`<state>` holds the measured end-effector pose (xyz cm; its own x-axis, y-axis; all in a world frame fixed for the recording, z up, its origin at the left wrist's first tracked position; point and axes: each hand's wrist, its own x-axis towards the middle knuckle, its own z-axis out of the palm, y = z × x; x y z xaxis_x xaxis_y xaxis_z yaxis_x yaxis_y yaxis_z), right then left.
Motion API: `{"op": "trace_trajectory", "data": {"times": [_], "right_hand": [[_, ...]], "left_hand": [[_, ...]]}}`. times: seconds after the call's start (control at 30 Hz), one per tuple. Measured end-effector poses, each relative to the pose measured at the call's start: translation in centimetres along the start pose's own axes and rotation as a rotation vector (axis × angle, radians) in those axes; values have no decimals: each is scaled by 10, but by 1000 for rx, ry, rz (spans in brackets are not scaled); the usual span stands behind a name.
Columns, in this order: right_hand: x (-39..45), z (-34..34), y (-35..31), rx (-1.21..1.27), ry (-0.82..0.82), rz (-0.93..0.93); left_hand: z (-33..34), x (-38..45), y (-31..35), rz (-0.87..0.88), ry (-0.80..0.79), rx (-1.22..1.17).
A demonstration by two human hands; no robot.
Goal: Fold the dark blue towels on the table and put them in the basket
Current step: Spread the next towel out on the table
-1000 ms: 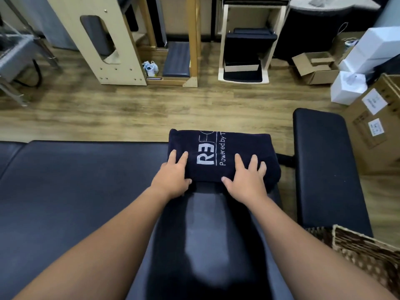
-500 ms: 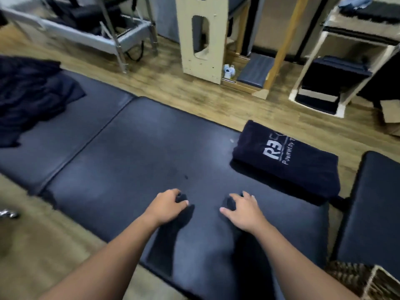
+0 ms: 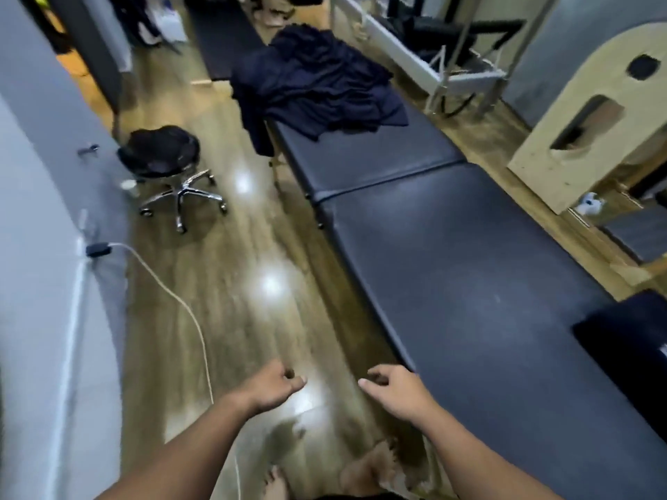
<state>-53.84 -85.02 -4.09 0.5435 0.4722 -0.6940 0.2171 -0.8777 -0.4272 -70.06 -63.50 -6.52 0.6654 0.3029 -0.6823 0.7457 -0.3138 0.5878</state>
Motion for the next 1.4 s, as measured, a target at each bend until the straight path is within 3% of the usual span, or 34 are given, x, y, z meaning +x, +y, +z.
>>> {"op": "trace_trajectory", "data": {"times": [0.13,0.33,0.47,0.87,1.07,1.4], "right_hand": [[8,32,-37,3,-156,-22],[36,40,-89,-20,-206,-67],[74,28,-122,-31,-229,-101],[224,-68,-231,31,-290,-272],[286,-110,-293,33,-280,-283],[395,-168,-404,65,-222,-166]], "left_hand": [[-23,-28,-54,-60,36,-88],[-59,-41,-83,-132,159,-249],[-83,-24,-82,-148,157,-292],[-214,92,-32,-212,214,-292],[-288,145,-7,-213,268,-254],[-449,281,-4,-100,225,-219]]}}
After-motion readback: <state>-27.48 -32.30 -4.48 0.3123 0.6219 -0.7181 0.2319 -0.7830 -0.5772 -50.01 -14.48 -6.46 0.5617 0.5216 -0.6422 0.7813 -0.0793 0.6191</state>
